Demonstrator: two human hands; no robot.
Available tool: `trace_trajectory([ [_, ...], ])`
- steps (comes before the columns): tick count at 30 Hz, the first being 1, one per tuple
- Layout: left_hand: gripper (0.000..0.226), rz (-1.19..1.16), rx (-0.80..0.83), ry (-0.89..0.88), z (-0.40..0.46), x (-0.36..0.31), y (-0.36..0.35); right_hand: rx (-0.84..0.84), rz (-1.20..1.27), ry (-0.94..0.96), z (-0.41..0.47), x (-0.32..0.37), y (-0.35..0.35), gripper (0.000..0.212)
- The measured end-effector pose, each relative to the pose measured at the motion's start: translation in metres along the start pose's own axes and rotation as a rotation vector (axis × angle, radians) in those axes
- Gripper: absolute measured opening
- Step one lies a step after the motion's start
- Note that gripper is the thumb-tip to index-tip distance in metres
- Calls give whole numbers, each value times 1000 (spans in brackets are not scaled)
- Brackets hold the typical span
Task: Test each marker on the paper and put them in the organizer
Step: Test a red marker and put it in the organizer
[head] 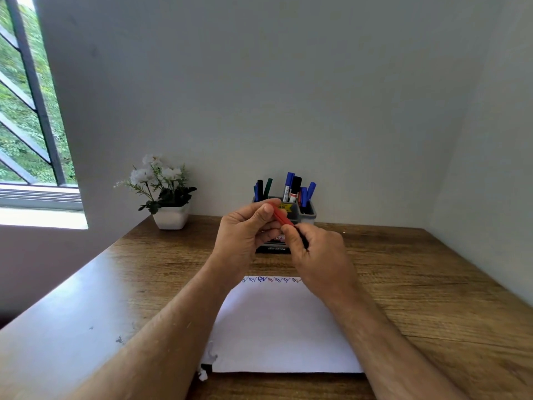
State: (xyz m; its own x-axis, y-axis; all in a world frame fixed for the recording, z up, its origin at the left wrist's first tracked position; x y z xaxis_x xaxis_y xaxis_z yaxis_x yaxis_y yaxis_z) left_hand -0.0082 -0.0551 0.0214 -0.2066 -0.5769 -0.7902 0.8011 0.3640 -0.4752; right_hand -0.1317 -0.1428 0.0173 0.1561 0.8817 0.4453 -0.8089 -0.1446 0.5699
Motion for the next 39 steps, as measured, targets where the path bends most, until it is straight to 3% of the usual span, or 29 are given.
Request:
trace_trajectory([
  [5, 23, -45, -51, -46, 0, -4, 2, -44, -94, -6, 3, 3, 4, 43],
  [14, 22, -91, -155, -132, 4, -4, 9, -58, -92, -45, -1, -8, 6, 36],
  [22, 26, -44, -231, -46, 7, -4, 12, -138, 83, -190, 2, -12, 4, 29],
  [25, 28, 1, -247, 77, 6, -3, 12, -76, 234, -271, 3, -17, 1, 36],
  [32, 31, 51, -116, 272, 1, 2, 6, 59, 647, -472, -1, -22, 4, 36],
  [37, 29, 197, -98, 272, -7, 2, 1, 20, 507, -454, -9, -20, 17, 7],
  [39, 30, 274, -83, 267, -10, 1, -1, -29, 425, -452, -14, -20, 22, 21],
])
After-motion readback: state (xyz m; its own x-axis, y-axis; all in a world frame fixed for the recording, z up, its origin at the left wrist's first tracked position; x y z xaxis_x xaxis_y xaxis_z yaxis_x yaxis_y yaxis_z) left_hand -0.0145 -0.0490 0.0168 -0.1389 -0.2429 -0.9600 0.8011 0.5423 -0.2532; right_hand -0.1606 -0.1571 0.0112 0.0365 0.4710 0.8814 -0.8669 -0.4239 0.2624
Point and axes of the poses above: each hand's wrist, its own z-axis towards the middle knuckle, its own y-axis out of the back of the hand, x = y × z, the point moved 2 cm from there along z, towards the middle knuckle, and after that the axes turned 3 degrees about -z, right-handed, at the moved point
